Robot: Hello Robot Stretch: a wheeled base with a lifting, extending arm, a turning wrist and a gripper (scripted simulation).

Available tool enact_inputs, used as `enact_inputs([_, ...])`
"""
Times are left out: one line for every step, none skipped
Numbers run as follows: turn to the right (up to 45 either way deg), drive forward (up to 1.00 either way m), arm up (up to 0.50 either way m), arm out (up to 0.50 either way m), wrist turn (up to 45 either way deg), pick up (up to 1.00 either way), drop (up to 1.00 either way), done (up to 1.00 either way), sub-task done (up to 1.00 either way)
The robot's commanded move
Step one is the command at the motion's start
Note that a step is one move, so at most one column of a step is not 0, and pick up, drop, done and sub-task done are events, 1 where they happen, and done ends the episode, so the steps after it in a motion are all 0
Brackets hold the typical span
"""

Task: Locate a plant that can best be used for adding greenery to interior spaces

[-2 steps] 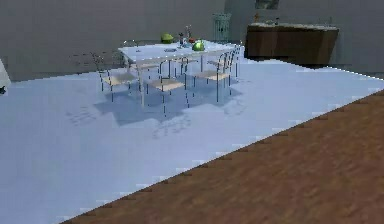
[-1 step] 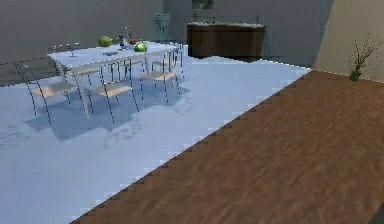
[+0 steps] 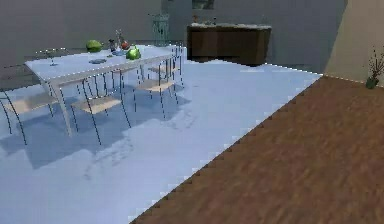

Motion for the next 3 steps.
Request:
enact_inputs([42.0, 0.00, 0.00, 0.00, 0.0, 0.00, 0.00, 0.00, 0.00])
enact_inputs([0.0, 1.00, 0.00, 0.00, 0.0, 0.00, 0.00, 0.00, 0.00])
enact_inputs([6.0, 0.00, 0.00, 0.00, 0.0, 0.00, 0.00, 0.00, 0.00])
